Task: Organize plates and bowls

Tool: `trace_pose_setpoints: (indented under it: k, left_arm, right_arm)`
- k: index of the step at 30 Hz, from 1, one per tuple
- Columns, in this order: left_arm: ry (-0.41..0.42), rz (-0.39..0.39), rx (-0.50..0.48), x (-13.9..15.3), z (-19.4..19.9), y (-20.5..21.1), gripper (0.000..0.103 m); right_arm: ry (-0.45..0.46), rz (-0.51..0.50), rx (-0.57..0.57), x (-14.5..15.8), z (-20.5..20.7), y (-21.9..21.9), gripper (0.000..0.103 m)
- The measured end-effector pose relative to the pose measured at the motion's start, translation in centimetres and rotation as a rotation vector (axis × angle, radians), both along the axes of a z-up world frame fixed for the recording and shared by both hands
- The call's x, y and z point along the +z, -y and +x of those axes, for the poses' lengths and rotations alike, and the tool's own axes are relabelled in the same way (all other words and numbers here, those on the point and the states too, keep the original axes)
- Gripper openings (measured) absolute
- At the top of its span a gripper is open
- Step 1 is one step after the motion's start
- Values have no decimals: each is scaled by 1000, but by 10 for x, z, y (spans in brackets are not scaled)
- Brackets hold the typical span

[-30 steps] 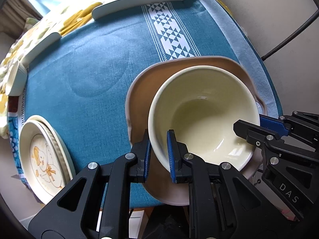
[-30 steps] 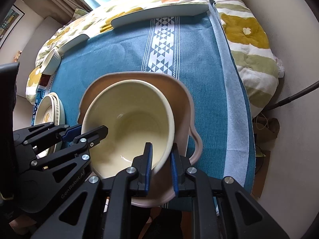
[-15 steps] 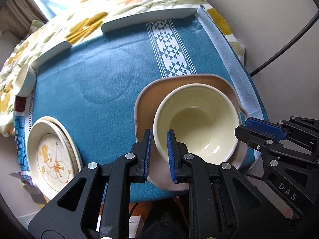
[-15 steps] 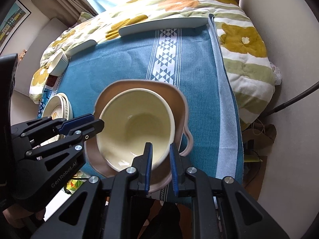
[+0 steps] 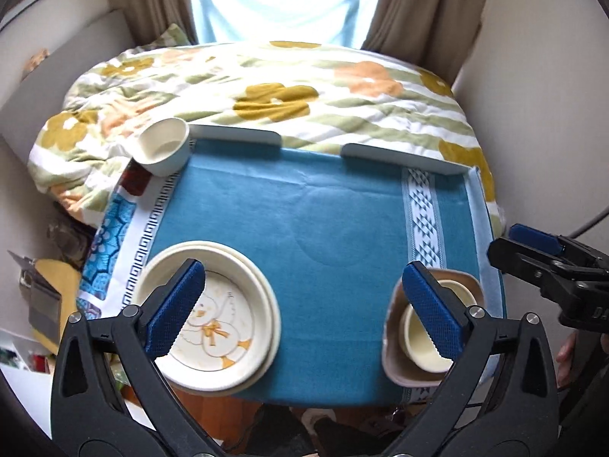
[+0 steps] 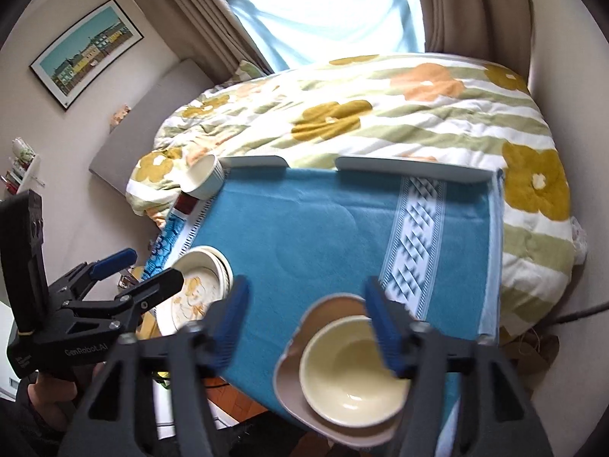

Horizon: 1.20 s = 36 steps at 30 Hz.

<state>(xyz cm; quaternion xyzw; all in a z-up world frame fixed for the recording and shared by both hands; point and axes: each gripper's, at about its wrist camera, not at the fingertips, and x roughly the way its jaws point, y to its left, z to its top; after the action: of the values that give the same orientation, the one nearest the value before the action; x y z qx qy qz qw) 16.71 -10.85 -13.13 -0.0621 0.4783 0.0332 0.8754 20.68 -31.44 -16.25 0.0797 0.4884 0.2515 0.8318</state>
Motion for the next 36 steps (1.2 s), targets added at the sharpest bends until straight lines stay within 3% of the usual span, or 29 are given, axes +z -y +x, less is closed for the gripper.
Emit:
trace_pose_setpoints:
  k: [1, 9, 14, 17, 23, 26, 28, 30, 32, 33, 36]
  left_arm:
    - [8, -5, 27, 3, 2, -14, 103]
    - [45, -86, 171, 11, 36, -133, 103]
    - [19, -159, 230, -11, 79, -208, 103]
    - [-18, -246, 266, -44, 108, -251, 103]
    - [-128, -354, 297, -124, 164, -301, 90]
    - [-175, -373, 307, -154, 183, -315, 82]
    - [-192, -370, 308, -167, 191, -321, 78]
    - [-201, -366, 308, -176, 196, -326, 72]
    - [-205, -365, 308, -183, 201, -328, 58]
    - [-205, -363, 308, -185, 203, -328, 54]
    - [-211, -356, 310, -190, 207, -330, 28]
  right_arm:
    - [14, 11, 15, 5, 8, -9, 92]
    - [82, 31, 162, 42, 78, -111, 92]
    - [98, 30, 194, 52, 126, -193, 93]
    - [48, -50, 201, 26, 163, -248, 92]
    - [-180, -21, 214, -68, 225, -318, 92]
    - [-231, -44, 225, -104, 239, -340, 79]
    - [-270, -43, 235, -124, 244, -348, 62]
    - [-296, -43, 238, -139, 247, -355, 56]
    - [-305, -36, 240, -148, 248, -360, 53]
    - [-307, -33, 244, -151, 249, -362, 48]
    - [-309, -40, 262, -157, 251, -369, 29]
